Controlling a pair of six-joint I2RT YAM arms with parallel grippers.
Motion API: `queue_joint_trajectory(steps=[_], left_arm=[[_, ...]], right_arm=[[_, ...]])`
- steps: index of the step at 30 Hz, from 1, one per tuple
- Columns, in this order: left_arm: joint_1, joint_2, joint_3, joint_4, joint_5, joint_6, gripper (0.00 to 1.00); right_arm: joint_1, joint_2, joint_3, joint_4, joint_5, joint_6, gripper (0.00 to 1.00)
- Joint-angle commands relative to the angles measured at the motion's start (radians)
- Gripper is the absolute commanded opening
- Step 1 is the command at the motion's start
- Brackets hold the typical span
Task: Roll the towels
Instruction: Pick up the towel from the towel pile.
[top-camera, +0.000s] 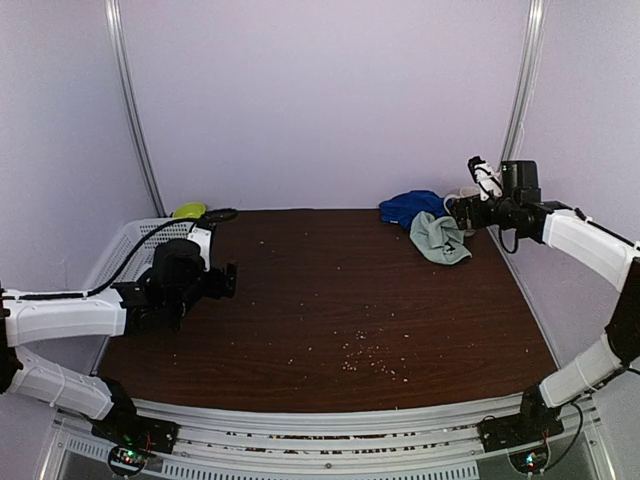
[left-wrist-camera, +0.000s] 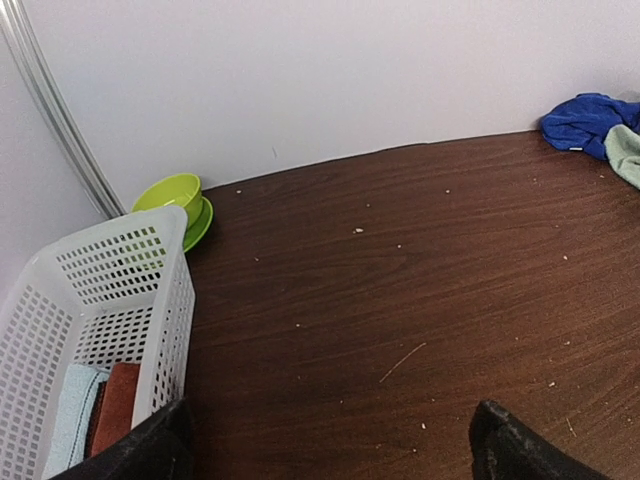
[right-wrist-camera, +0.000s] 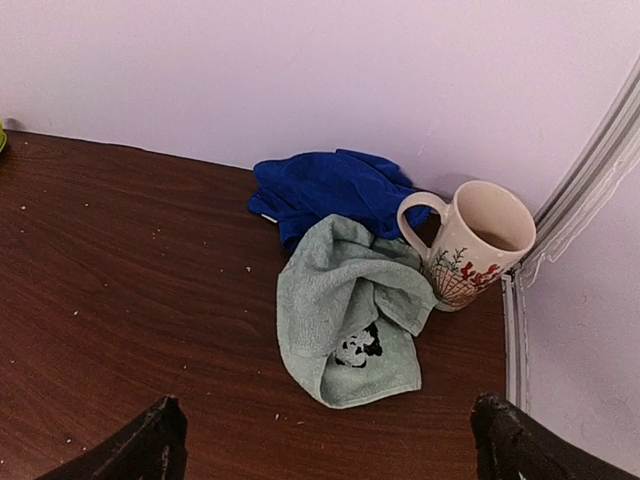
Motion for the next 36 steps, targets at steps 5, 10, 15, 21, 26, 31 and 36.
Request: queue_joint_trajectory(steps=[5,10,15,21,26,31,36], left_arm=[[-0.008,-0.007,-0.084,0.141,-0.031,-0.165,0.98],[-0.008,-0.006,-0.150,0.185,-0.044,-0.239,0.98],[-0.008,-0.045,-0.252,0.308,-0.048,-0.245,0.98],[-0.008,-0.073,-0.250,0.326,-0.037,-0.201,0.98],[-0.009,-0.083,-0.244,0.316,-0.034,-0.197,0.98],[-0.008,-0.102,-0.244,0.303,-0.045,-0.195,0.98],[-0.009,-0.137,-0.257,0.309,-0.051,-0.189,0.98]], right_arm=[[0.066,0.263,0.152,0.035,0.160,-0.022,1.00],[0.083,0.437,0.260,0.034,0.232,0.054,0.95],[0.083,0.604,0.381,-0.011,0.263,0.132,0.87],[0.083,0.718,0.447,-0.027,0.299,0.167,0.76],[0.084,0.767,0.458,-0.041,0.318,0.151,0.63],[0.082,0.778,0.460,-0.044,0.330,0.149,0.46],[0.082,0.758,0.451,-0.038,0.331,0.142,0.20]])
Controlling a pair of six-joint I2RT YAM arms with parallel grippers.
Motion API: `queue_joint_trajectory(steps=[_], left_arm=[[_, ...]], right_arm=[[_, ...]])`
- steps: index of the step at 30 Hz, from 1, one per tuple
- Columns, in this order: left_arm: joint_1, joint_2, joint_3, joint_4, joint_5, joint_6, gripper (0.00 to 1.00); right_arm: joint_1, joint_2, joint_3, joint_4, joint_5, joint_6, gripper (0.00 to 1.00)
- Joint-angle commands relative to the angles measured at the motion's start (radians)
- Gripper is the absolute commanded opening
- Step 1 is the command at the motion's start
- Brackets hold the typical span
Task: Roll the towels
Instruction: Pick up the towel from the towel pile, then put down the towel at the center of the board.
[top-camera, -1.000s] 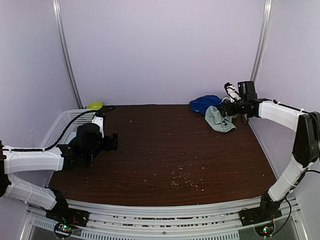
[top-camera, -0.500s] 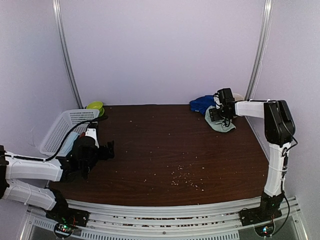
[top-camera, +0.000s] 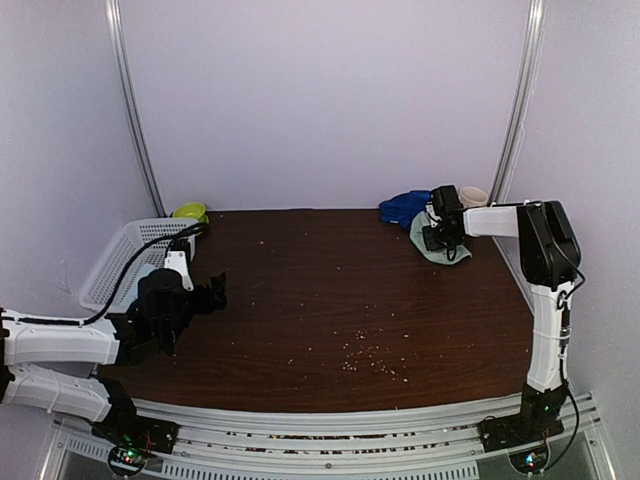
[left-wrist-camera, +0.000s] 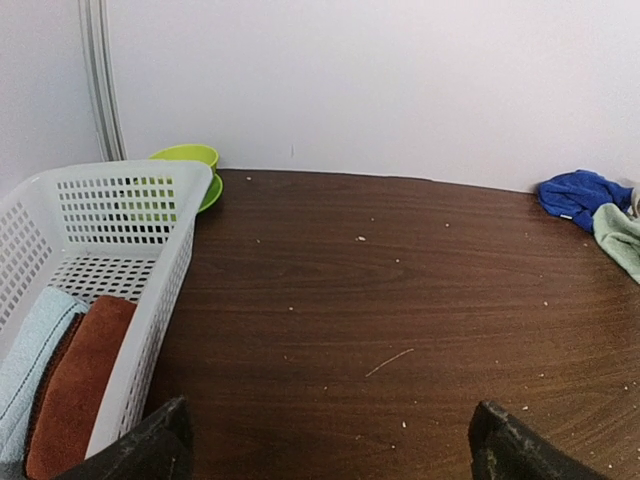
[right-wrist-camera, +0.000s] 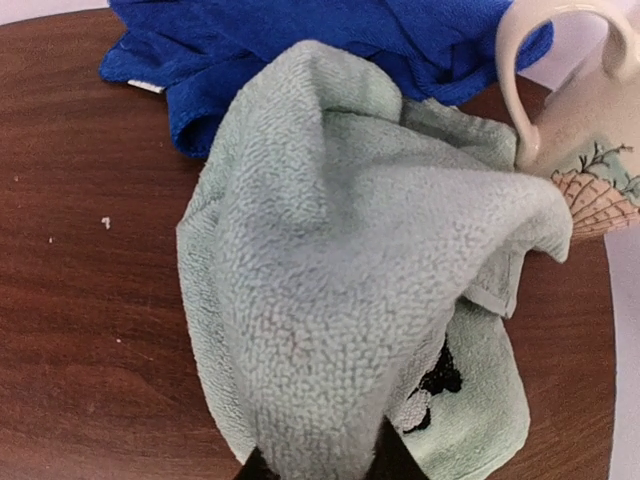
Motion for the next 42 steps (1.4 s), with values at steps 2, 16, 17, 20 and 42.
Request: queue_joint_trajectory(steps=[2,16,17,20,42], left_arm=[[-0.005,-0.035,-0.003,0.054,-0.023,0.020,0.98],[-0.005,-0.031,0.008,0.043,0.000,0.025,0.98],[-0.004,-0.032,0.008,0.044,0.002,0.024,0.98],[-0.005,-0.034,0.006,0.047,0.003,0.025,0.98],[-0.005,-0.030,0.009,0.048,0.056,0.063,0.98]], right_arm=[[-0.001,-0.027,0.014,0.004,0.028,-0.007,0.07],[0.046,-0.382,-0.049,-0.142,-0.403,-0.185,0.00],[0.059,-0.417,-0.054,-0.155,-0.444,-0.202,0.00],[0.102,-0.533,-0.055,-0.199,-0.575,-0.242,0.00],[0.133,-0.742,-0.384,-0.111,-0.410,-0.280,0.00]])
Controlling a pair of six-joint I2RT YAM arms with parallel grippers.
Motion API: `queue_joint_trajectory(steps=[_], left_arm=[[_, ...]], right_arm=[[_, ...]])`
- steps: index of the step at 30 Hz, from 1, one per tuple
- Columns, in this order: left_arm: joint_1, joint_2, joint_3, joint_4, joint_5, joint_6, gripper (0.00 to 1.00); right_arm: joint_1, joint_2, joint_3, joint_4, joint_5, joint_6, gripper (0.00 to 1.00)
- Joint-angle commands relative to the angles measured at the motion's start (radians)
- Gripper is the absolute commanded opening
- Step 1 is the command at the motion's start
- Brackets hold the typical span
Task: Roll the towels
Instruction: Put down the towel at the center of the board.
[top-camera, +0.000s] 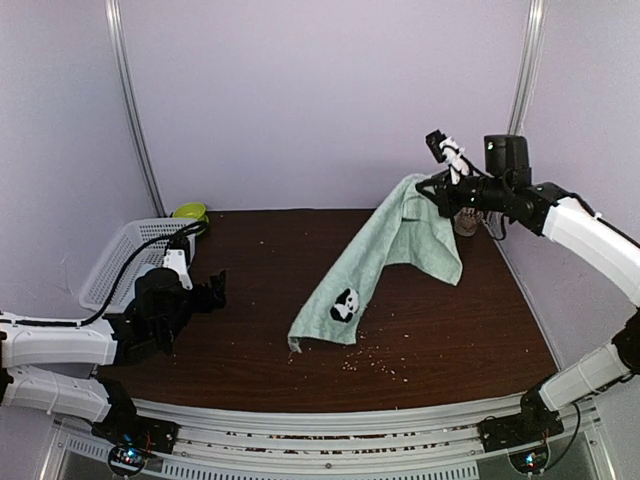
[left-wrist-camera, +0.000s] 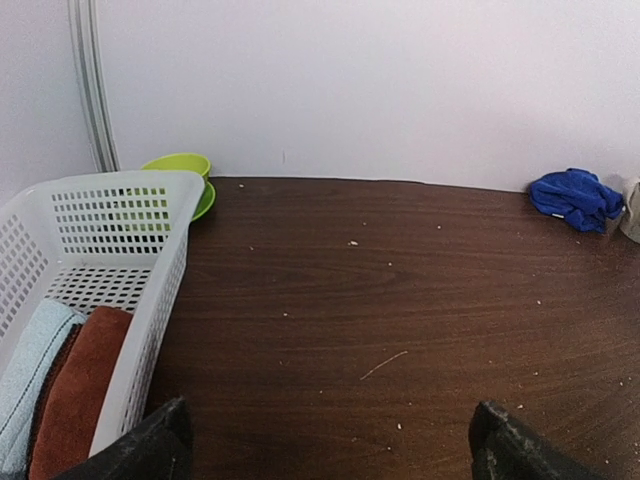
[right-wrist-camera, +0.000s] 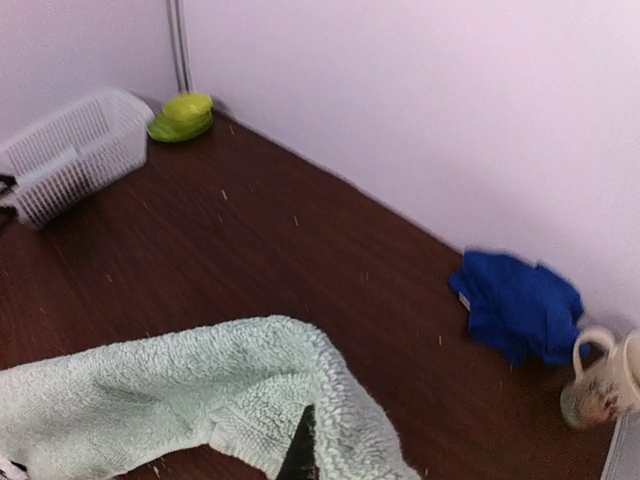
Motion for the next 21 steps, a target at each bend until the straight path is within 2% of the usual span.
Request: queue_joint_trajectory(steps=[1,7,12,17,21], left_arm=[[-0.004,-0.004,0.007,0.051,0.062,0.044,0.98],[-0.013,0.059,0.024,0.105,0.219,0.101,0.98],[-0.139,0.238,0.147,0.077,0.228,0.190,0.98],[-0.358,0.456,0.337,-0.003,0.141,0.341,0.98],[-0.479,0.607,0.497,-0.106,0.122,0.414,0.98]], right_arm=[[-0.031,0.077,-0.156,-0.087,0.204,-0.078,0.00],[-0.047,0.150,-0.213,-0.148,0.385,-0.070,0.00],[-0.047,0.160,-0.251,-0.105,0.497,-0.048,0.00],[-0.054,0.192,-0.285,-0.058,0.645,-0.050,0.26],[-0.068,0.222,-0.289,-0.034,0.757,-0.054,0.45]])
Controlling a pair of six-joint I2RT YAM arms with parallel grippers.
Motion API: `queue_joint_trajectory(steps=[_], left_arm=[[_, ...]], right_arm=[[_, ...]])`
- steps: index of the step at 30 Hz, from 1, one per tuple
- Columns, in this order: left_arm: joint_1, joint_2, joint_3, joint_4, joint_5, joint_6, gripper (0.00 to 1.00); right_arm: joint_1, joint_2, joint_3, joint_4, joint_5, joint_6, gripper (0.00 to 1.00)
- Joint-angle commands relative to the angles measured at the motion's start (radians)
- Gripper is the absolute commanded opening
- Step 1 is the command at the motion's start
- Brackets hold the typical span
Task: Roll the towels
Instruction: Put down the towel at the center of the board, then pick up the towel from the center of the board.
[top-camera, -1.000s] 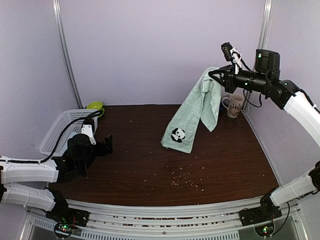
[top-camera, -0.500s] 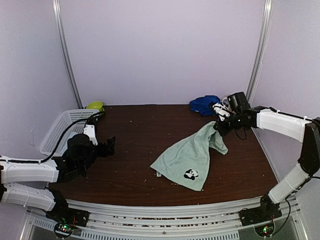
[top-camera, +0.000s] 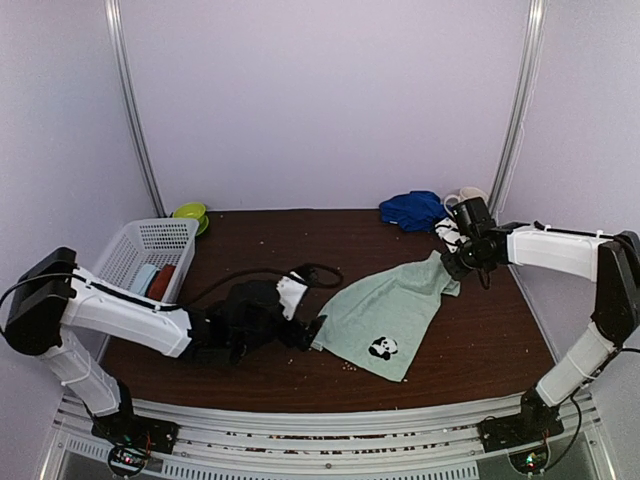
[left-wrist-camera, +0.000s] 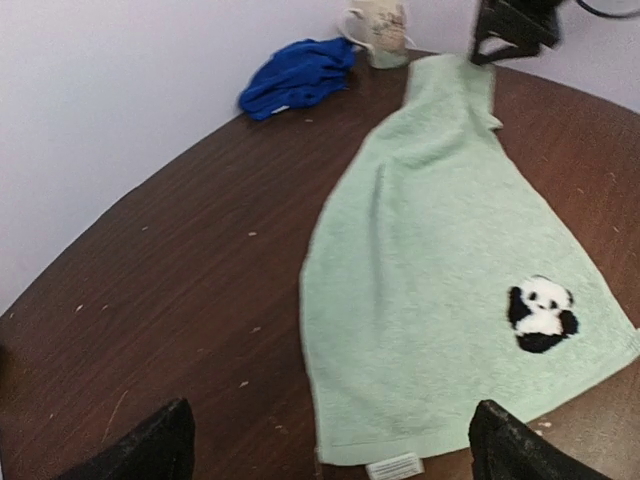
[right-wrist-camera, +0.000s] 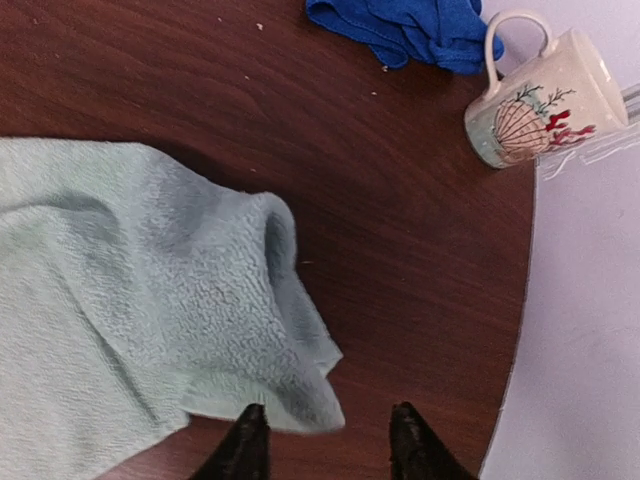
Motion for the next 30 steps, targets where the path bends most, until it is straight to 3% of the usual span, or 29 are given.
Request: queue_joint_trajectory(steps=[1,4,8,14,30], left_arm=[[-0.112,0.118,0.147,-0.098,-0.018,0.129,0.98],[-0.144,0.149,0.191,-0.106,0.073,0.120,0.98],[-0.168,0.176,0.234,-0.106,0.185,0.121,0.98],[-0.231,0.290,0.358,-0.187,0.233,0.189,0.98],[-0.257,0.529,0.611,-0.328,0.300,0.262,0.86]], right_arm=[[-0.022,0.028,-0.019,0.059,0.196,-0.003,0.49],[-0.044,0.010,-0.026,0.079,0.225,0.003,0.64],[-0.077,-0.034,-0.029,0.096,0.229,0.013,0.73],[-0.132,-0.101,-0.035,0.118,0.192,0.035,0.90],[-0.211,-0.131,-0.034,0.099,0.027,0.072,0.90]])
